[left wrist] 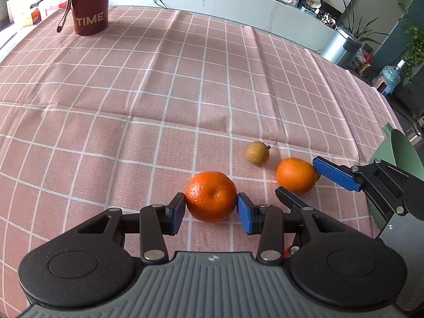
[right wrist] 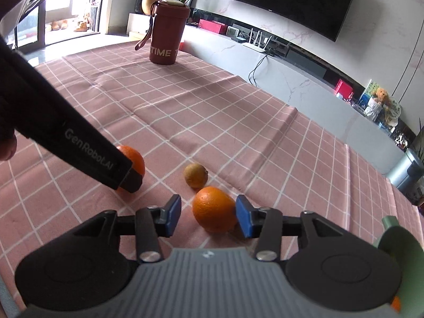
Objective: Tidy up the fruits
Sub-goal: 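Grasp and lift an orange with the right tool while the left tool grasps another orange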
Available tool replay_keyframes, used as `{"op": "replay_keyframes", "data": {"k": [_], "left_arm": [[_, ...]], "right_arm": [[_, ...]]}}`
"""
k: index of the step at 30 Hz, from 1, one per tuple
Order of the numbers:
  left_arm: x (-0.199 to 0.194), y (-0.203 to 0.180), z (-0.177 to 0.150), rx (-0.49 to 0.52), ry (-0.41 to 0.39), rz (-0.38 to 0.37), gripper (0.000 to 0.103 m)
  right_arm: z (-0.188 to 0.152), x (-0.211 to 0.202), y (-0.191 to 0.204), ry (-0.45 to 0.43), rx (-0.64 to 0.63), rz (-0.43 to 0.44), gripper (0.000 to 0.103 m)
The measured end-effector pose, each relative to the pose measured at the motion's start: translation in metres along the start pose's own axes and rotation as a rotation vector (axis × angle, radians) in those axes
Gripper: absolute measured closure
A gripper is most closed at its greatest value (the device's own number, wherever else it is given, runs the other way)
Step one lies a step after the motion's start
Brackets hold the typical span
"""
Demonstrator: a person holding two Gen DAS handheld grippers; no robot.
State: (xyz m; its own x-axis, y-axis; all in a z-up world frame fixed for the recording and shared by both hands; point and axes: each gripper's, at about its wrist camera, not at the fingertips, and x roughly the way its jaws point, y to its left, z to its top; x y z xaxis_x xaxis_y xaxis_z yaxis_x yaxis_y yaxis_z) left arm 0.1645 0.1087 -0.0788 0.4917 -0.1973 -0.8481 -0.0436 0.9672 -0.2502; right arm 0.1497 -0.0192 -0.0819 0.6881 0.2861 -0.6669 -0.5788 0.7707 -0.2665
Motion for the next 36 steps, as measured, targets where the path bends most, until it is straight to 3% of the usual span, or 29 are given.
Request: {"op": "replay_keyframes", "data": {"k": [9,19,27,32,36], "left_arm": [[0.003,-0.001,0.002,0.016,-0.009,-0.013,0.056],[0.001,-0.005,-0.002,0.042,-0.021,0.0,0.056],[-0.016,-0.023,-0.004,0.091,-0.044,0.062,0.057],[-0.04,-0.045,-0.007,0.115,-0.083,0.025,0.057],[-0.055,-0.07,-0.01,0.129,-0.089,-0.055,0.057]], "right_arm": [[-0.002,0.01,0.005,0.03,-0.06,-0.085,0.063],[-0.005,0.007,0.003,0.029,-0.034,-0.081,0.066],[-0.003,-0.023,-0.003,-0.019,0.04,-0.035,0.066],[-0.003,-0.052,-0.024,-0.023,0.163,0.026,0.066],[-0.004,-0.079,-0.044,-0.017,0.236,0.05,0.066]]}}
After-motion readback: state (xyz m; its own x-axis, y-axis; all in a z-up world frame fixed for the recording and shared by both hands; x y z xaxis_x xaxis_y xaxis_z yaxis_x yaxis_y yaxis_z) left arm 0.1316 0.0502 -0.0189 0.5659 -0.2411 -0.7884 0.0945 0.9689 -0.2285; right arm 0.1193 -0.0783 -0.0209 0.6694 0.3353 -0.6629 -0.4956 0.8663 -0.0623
